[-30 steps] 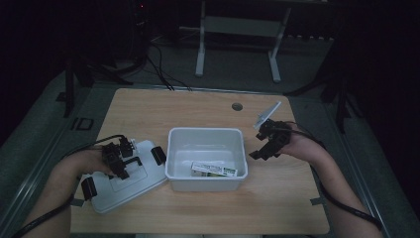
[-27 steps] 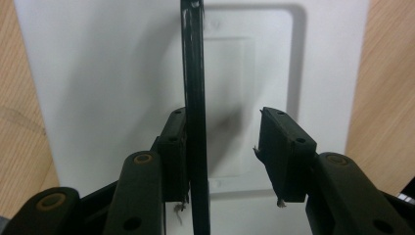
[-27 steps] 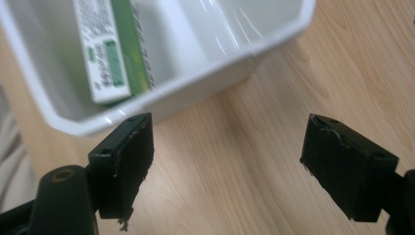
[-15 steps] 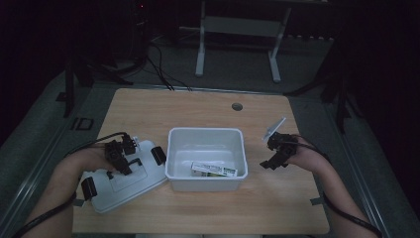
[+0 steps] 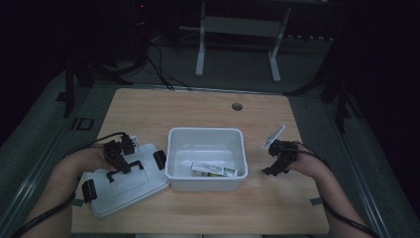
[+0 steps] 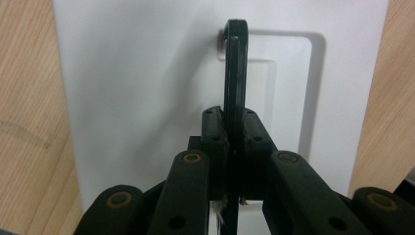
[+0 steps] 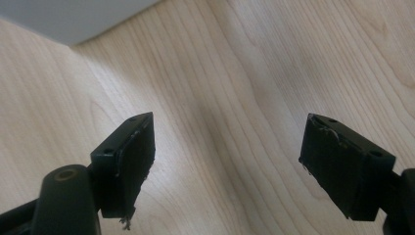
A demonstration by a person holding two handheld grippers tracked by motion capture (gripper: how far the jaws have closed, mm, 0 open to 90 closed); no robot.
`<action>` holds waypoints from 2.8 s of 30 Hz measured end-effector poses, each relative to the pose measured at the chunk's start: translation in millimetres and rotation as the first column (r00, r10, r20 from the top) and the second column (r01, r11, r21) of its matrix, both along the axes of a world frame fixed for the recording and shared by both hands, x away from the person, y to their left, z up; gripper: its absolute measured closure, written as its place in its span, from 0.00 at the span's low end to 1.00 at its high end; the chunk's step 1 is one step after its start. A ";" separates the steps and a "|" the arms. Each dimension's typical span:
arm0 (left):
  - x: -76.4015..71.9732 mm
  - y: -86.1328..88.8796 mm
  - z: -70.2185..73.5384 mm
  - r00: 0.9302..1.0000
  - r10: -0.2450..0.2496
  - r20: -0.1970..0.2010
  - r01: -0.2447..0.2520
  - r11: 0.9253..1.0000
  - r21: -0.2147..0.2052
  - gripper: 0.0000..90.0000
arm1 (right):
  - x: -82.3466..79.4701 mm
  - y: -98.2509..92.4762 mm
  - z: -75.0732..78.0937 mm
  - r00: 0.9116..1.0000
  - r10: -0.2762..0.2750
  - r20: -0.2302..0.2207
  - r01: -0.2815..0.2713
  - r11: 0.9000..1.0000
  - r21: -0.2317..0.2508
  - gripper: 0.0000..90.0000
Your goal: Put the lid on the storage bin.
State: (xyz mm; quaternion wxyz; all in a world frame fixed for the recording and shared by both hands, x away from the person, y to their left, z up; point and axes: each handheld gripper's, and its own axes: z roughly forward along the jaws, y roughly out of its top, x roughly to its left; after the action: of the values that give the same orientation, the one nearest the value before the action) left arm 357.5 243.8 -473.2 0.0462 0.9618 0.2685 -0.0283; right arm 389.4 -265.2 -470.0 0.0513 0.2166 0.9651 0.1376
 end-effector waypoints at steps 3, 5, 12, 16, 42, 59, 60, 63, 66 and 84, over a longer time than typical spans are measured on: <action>-2.6 2.0 3.9 1.000 -0.005 0.000 0.005 1.000 0.004 0.93 | -0.4 -0.6 0.8 1.000 0.000 0.002 0.000 1.000 -0.001 0.23; -4.2 4.0 8.1 1.000 0.000 0.001 0.000 1.000 0.011 0.93 | -0.7 -0.7 2.0 1.000 0.000 0.006 0.000 1.000 0.002 0.22; -12.0 12.2 32.8 0.999 0.002 0.032 -0.003 1.000 0.020 0.93 | -1.4 -3.2 4.0 1.000 0.000 0.016 -0.001 1.000 0.011 0.22; -18.2 16.8 49.4 0.999 0.011 0.043 -0.012 0.999 0.030 0.93 | -2.2 -4.5 3.6 1.000 -0.002 0.018 0.002 1.000 0.011 0.21; -39.4 -8.5 156.0 0.984 -0.072 0.160 0.066 0.997 0.044 0.93 | -6.2 0.2 3.3 0.999 0.027 0.027 -0.028 1.000 0.009 0.21; -25.5 -62.2 168.6 0.964 -0.190 0.184 0.182 0.982 0.057 0.93 | -7.9 3.6 6.0 0.999 0.036 0.036 -0.037 0.999 0.013 0.21; -24.3 -65.5 168.7 0.963 -0.193 0.190 0.187 0.981 0.052 0.93 | -8.0 3.7 6.1 0.999 0.038 0.037 -0.038 0.999 0.010 0.21; -20.7 -75.0 168.7 0.959 -0.208 0.192 0.202 0.978 0.050 0.93 | -8.4 3.8 7.4 0.999 0.036 0.039 -0.036 0.999 0.011 0.21; -17.5 -84.6 168.1 0.957 -0.220 0.191 0.214 0.975 0.055 0.93 | -8.5 3.6 8.2 0.998 0.037 0.041 -0.038 0.999 0.011 0.21; 1.1 -155.2 167.9 0.919 -0.333 0.209 0.330 0.943 0.050 0.93 | -9.6 0.6 10.3 0.998 0.041 0.046 -0.042 0.999 0.018 0.21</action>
State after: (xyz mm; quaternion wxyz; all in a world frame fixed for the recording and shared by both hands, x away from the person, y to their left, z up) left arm 358.6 88.6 -305.3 0.0627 0.9910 0.0955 0.0703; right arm 379.9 -264.6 -459.7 0.0682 0.1939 0.9667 0.1527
